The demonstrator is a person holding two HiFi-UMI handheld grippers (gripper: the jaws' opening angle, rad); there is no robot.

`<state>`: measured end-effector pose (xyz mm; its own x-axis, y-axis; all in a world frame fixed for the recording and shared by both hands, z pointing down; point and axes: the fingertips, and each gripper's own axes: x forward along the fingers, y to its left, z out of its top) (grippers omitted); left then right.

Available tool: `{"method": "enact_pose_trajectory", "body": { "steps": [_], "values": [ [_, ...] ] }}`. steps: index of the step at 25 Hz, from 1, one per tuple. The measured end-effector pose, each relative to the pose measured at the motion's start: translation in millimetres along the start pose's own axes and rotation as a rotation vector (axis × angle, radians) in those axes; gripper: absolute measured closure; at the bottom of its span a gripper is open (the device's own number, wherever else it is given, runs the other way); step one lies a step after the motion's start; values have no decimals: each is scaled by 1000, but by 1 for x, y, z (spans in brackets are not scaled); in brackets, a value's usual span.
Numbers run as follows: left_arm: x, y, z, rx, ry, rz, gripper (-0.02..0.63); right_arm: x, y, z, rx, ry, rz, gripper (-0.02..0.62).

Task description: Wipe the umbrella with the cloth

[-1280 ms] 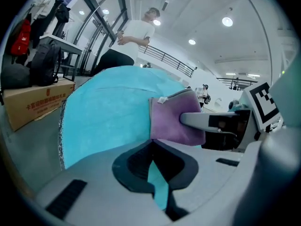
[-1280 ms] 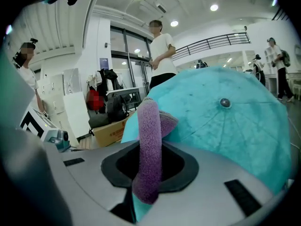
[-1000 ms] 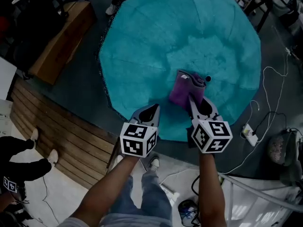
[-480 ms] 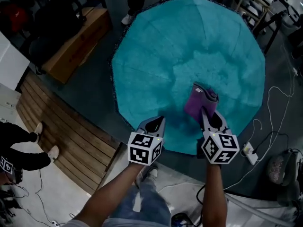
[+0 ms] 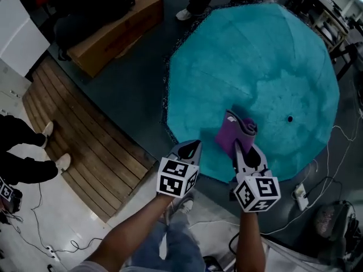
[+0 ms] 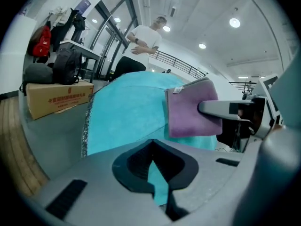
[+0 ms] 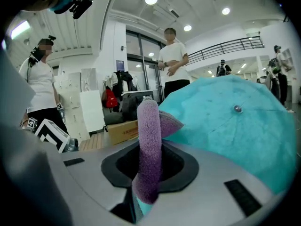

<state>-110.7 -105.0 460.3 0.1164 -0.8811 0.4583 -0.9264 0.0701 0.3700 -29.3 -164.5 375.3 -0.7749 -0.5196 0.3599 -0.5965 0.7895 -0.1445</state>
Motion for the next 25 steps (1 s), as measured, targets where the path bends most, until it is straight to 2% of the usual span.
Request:
{"method": "enact_pose_trajectory", "body": {
  "steps": [6,14,20,25],
  "values": [
    [-24,71,-41,-41,18,48,601,58,78,-74,-47,105,88,518],
    [-35,144,-79,-88,24,94,601,137,147,-171,-125,222,155,518],
    [-40,167,-93,-99,25,110,601,173,162,-221,-200,288,172,518],
    [-40,161,-100,-94,31,105,601,169,148,-228,-226,309,148,518]
  ]
}}
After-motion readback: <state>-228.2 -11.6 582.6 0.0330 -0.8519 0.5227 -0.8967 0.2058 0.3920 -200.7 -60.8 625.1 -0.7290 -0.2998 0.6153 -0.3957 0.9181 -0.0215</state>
